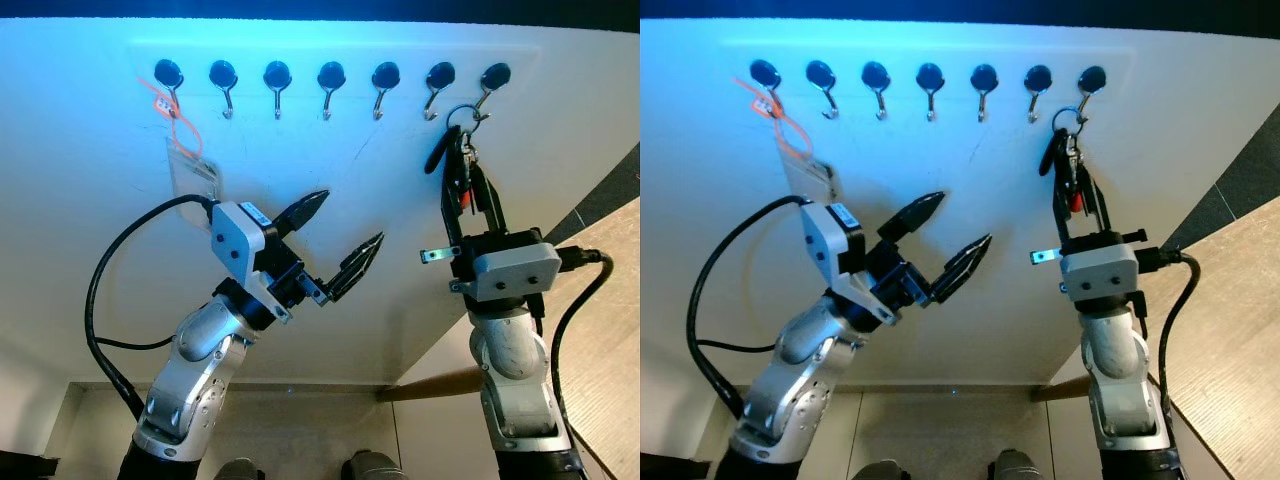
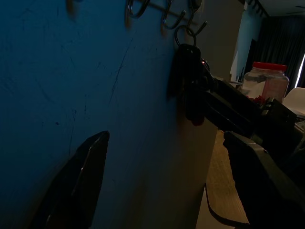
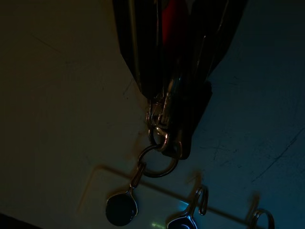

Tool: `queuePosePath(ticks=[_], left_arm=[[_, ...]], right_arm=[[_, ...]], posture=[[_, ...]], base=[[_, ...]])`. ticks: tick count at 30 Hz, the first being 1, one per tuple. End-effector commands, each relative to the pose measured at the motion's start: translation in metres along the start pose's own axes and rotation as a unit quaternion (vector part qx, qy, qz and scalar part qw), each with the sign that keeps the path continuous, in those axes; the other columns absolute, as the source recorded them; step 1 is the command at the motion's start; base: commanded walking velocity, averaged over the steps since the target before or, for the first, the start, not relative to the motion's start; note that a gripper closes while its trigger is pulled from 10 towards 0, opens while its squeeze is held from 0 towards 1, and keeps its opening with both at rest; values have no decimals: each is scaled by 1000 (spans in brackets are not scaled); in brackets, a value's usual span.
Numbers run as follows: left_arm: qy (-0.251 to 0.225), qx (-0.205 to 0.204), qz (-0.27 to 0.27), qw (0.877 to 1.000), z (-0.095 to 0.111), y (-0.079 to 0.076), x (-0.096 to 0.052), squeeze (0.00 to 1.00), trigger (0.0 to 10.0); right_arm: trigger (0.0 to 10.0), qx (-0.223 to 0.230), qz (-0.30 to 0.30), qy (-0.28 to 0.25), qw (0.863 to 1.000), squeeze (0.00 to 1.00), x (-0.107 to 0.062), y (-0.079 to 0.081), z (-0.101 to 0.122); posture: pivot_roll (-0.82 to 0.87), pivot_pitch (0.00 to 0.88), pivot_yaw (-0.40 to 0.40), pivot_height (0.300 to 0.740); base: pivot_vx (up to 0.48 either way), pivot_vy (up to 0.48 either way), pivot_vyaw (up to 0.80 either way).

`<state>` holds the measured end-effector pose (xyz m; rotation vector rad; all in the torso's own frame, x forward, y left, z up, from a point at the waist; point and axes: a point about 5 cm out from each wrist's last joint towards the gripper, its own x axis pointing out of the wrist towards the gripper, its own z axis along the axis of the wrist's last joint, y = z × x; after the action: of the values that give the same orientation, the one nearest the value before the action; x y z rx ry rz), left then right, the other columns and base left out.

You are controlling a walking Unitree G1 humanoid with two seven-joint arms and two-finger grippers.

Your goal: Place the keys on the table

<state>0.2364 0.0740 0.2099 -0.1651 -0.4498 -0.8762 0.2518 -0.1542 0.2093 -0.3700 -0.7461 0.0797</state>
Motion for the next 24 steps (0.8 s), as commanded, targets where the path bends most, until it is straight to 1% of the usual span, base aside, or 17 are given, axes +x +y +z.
queuePosePath(ticks=[1, 7, 10, 13, 16, 17, 19, 24], left_arm=[[-10, -5, -8, 1000, 3, -3, 2, 0, 10000], [-11, -4, -9, 1000, 3, -3, 2, 0, 10000], [-10, -3, -10, 1000, 3, -4, 2, 0, 10000], [-10, -3, -11, 1000, 2, -4, 2, 0, 10000], [-9, -4, -12, 1000, 2, -5, 2, 0, 10000], [-9, -4, -13, 1000, 2, -5, 2, 0, 10000], [-8, -4, -14, 1000, 2, -6, 1, 0, 10000], [-7, -5, -16, 1000, 2, -7, 1, 0, 10000]], right_arm=[[431, -1, 9, -14, 1000, 0, 5, 0, 7], [549, 2, 6, -32, 999, 0, 9, -1, 17], [824, 7, 5, -47, 999, 0, 13, 1, 26], [941, 9, 5, -53, 999, 0, 14, 2, 29], [1176, 15, 8, -61, 998, 0, 15, 5, 36], [1490, 20, 12, -65, 998, 0, 15, 8, 39], [1608, 27, 18, -69, 997, 0, 14, 13, 44], [1882, 33, 25, -70, 997, 0, 12, 17, 48]], posture=[[3, 96, -3, 740], [2, 98, -2, 740], [1, 100, -1, 740], [0, 101, 0, 740], [-1, 103, 0, 740], [-3, 104, 1, 740], [-4, 106, 2, 740], [-6, 111, 3, 740]], base=[[0, 0, 0], [0, 0, 0], [0, 0, 0], [0, 0, 0], [0, 0, 0], [0, 0, 0], [0, 0, 0], [0, 0, 0]])
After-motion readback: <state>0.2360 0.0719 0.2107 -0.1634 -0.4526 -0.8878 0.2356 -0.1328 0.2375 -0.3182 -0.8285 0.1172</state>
